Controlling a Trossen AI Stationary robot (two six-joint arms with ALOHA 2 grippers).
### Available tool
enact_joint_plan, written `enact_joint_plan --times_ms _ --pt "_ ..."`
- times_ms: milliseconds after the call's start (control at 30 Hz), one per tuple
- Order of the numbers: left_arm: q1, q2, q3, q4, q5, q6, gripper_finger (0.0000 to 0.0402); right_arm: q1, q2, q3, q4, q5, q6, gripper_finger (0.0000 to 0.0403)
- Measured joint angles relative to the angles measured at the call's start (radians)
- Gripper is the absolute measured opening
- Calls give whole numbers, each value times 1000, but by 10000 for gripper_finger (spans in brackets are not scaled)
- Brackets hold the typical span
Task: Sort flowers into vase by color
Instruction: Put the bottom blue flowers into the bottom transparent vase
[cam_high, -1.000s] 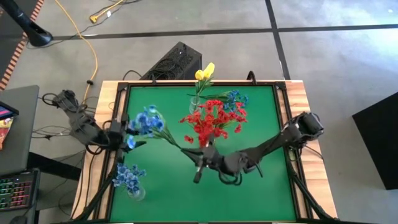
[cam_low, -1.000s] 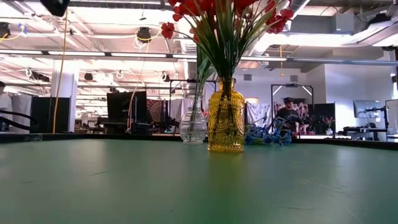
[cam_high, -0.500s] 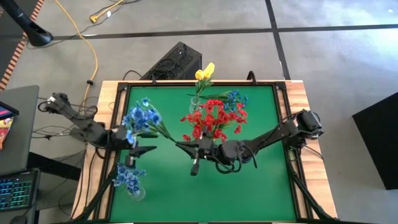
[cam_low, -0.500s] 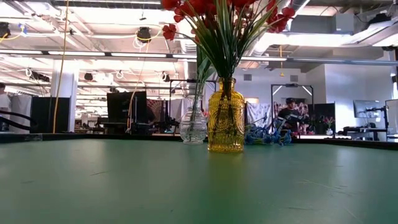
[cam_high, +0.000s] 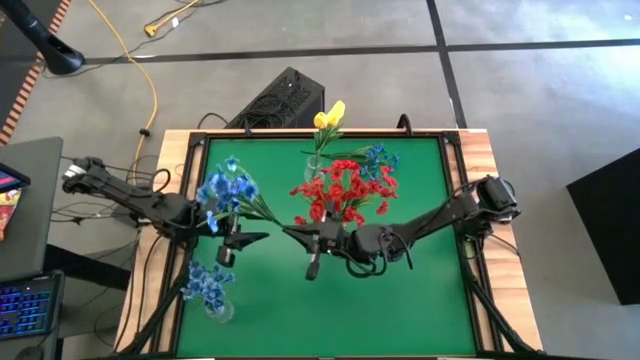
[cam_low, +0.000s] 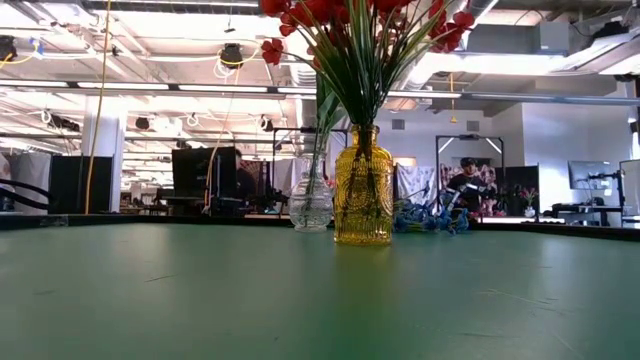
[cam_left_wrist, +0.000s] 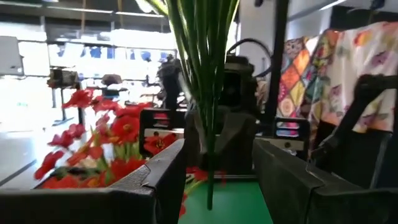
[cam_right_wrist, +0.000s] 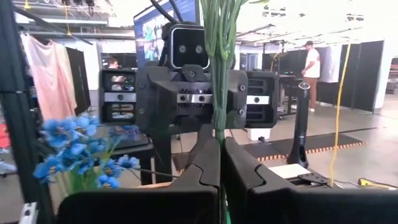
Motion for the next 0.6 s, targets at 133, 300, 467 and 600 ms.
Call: enact_joint_plan --times_ms 133,300,467,600 --pt "29 35 0 27 -14 -20 173 -7 0 0 0 0 -16 27" --pt "57 78 0 111 8 -22 173 -12 0 0 -10 -1 -16 28" --pt "81 91 0 151 41 -40 173 -12 0 0 -22 -1 -23 28" --pt "87 91 0 173 76 -42 172 -12 0 0 -22 -1 -24 29"
